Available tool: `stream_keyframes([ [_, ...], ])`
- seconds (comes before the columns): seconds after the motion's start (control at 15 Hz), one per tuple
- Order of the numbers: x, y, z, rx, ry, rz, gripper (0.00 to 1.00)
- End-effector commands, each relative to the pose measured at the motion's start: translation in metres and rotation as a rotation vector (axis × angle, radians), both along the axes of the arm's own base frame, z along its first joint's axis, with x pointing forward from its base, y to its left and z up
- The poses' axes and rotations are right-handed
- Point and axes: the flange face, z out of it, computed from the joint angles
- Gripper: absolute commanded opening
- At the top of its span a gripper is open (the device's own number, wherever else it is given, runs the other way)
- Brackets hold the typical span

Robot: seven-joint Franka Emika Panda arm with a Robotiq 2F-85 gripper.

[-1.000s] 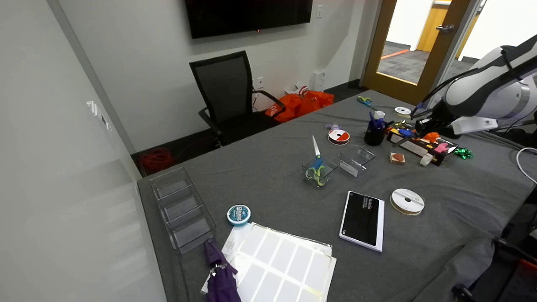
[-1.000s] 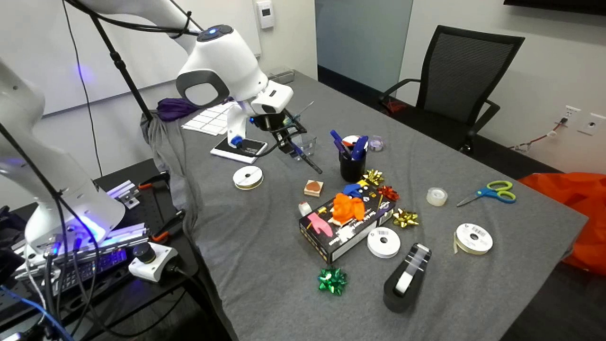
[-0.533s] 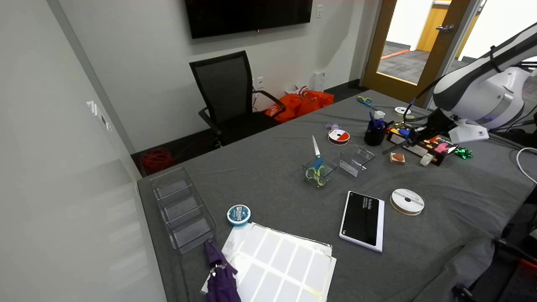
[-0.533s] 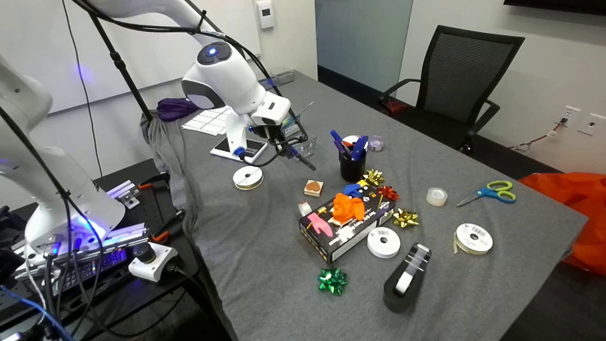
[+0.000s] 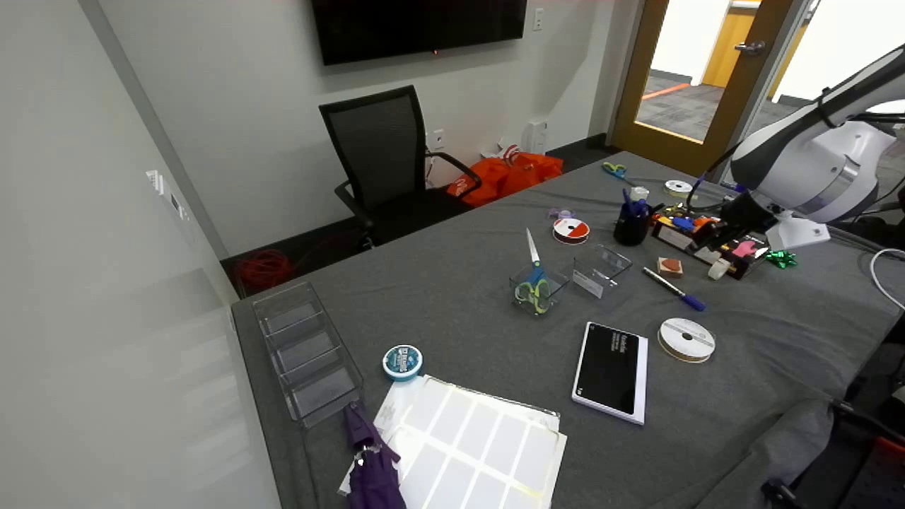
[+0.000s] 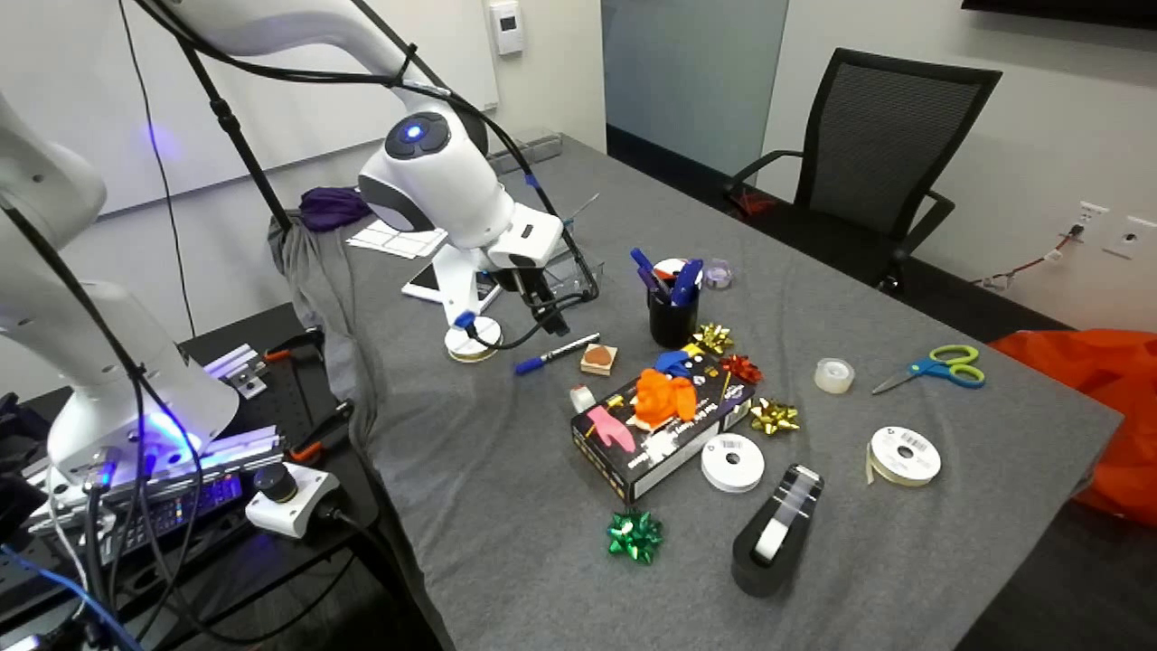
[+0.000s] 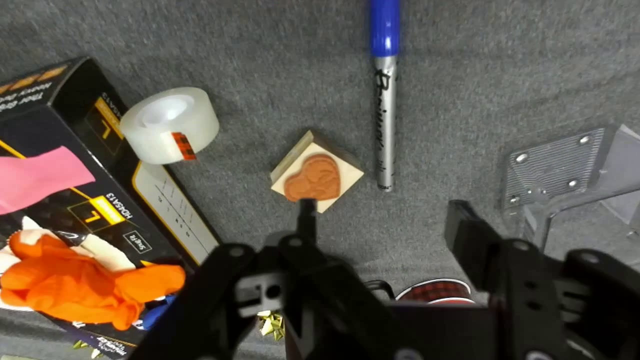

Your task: Remove a pen from the stationary holder

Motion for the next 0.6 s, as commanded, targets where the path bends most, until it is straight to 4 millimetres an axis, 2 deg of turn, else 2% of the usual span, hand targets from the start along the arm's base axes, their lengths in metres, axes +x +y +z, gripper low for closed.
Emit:
stream_keyframes([
  [0.0, -0.002, -0.011, 0.003, -0.071, 0.003, 0.007, 0.98],
  [0.33, -0.009, -0.027, 0.009, -0.188, 0.087, -0.024, 1.0],
  [0.53, 0.002, -0.037, 0.018, -0.246, 0.151, -0.059, 1.0],
])
